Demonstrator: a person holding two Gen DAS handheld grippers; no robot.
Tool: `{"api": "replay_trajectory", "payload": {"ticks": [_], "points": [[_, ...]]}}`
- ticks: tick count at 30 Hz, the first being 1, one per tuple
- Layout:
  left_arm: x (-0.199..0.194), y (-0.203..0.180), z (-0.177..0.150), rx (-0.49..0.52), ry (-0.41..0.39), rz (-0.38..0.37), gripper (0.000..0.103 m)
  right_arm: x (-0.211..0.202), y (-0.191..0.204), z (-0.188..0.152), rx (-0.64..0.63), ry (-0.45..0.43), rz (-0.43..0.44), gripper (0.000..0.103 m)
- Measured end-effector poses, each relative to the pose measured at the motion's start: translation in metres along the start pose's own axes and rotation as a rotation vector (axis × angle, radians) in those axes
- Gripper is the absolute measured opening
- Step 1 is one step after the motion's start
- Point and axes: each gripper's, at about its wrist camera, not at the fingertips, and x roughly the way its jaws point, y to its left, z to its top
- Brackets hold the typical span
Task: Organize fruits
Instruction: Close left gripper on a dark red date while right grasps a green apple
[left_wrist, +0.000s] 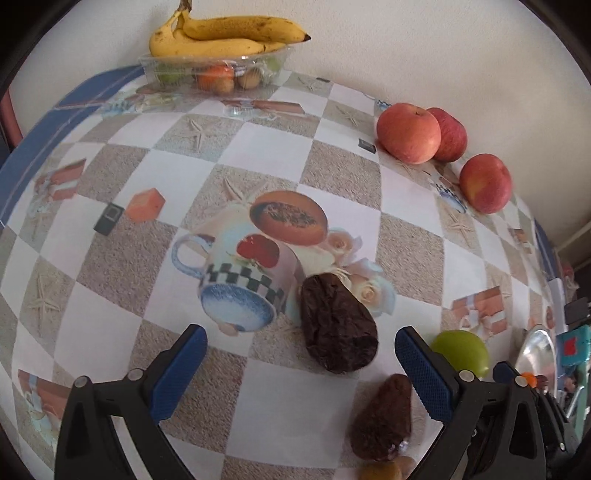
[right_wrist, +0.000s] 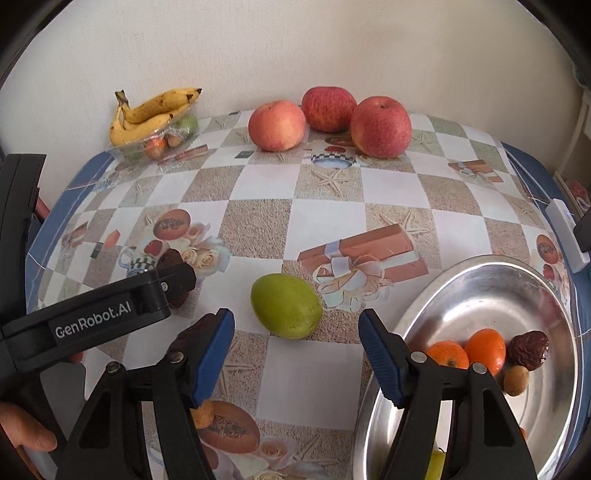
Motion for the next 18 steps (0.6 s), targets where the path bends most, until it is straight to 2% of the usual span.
{"api": "replay_trajectory", "payload": {"ticks": [2, 3, 4, 6, 7, 10, 13, 14, 15, 18], "points": [[0.002, -0.001, 0.001, 0.010, -0.001, 0.008, 0.102, 0.005, 0.000, 0.001, -0.002, 0.009, 0.002, 0.067], [0.002, -0.001, 0.001, 0.017, -0.002, 0.013, 0.100, 0.009, 0.000, 0.001, -0.002, 0.015, 0.002, 0.059], [0.002, -0.002, 0.002, 0.026, -0.003, 0.023, 0.098, 0.011, 0.001, 0.002, -0.002, 0.019, 0.000, 0.056], [0.002, -0.003, 0.002, 0.040, -0.010, 0.042, 0.091, 0.014, 0.001, 0.003, -0.003, 0.019, 0.010, 0.054], [0.002, -0.002, 0.003, 0.038, -0.009, 0.039, 0.090, 0.014, 0.002, 0.003, -0.005, 0.017, 0.011, 0.054], [0.000, -0.001, 0.003, 0.033, -0.003, 0.021, 0.084, 0.014, 0.006, 0.005, -0.013, 0.011, 0.020, 0.043], [-0.004, -0.002, 0.003, 0.042, 0.006, -0.007, 0.064, 0.013, 0.008, 0.003, -0.026, 0.015, 0.012, 0.043], [-0.004, -0.004, 0.002, 0.047, 0.012, -0.014, 0.053, 0.013, 0.008, 0.003, -0.027, 0.016, 0.014, 0.043], [-0.005, -0.005, 0.001, 0.054, 0.019, -0.015, 0.046, 0.012, 0.008, 0.002, -0.026, 0.018, 0.016, 0.043], [-0.006, -0.007, -0.002, 0.066, 0.026, -0.013, 0.038, 0.010, 0.008, -0.001, -0.024, 0.027, 0.018, 0.042]]}}
